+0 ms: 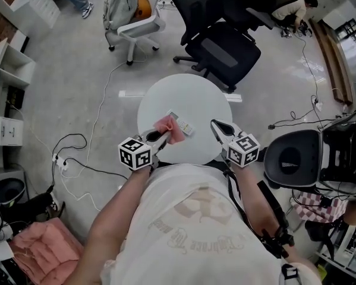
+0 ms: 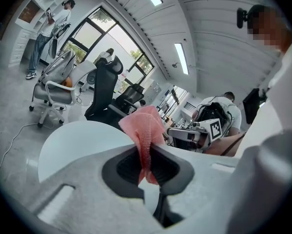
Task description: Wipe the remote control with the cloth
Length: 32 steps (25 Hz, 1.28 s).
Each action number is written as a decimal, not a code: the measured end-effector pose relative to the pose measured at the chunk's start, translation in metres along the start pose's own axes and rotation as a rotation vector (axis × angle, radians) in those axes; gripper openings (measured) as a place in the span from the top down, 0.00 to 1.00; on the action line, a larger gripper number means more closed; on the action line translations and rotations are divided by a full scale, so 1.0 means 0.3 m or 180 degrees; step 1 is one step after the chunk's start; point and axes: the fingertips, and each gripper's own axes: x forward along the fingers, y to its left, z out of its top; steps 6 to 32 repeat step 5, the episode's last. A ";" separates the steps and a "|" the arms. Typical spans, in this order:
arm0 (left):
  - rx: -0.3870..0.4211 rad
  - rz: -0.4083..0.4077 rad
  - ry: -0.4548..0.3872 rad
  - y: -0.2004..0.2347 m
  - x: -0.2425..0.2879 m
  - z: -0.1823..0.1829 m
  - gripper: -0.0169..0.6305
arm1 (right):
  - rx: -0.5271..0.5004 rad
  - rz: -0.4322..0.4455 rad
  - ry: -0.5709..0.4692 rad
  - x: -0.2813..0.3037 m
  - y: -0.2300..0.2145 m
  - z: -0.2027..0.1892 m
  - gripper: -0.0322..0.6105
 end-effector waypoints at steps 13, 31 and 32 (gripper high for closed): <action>-0.0020 0.0000 0.0033 0.007 0.006 -0.004 0.95 | 0.0030 0.0019 0.0008 0.006 0.005 -0.003 0.94; -0.0020 0.0000 0.0033 0.007 0.006 -0.004 0.95 | 0.0030 0.0019 0.0008 0.006 0.005 -0.003 0.94; -0.0020 0.0000 0.0033 0.007 0.006 -0.004 0.95 | 0.0030 0.0019 0.0008 0.006 0.005 -0.003 0.94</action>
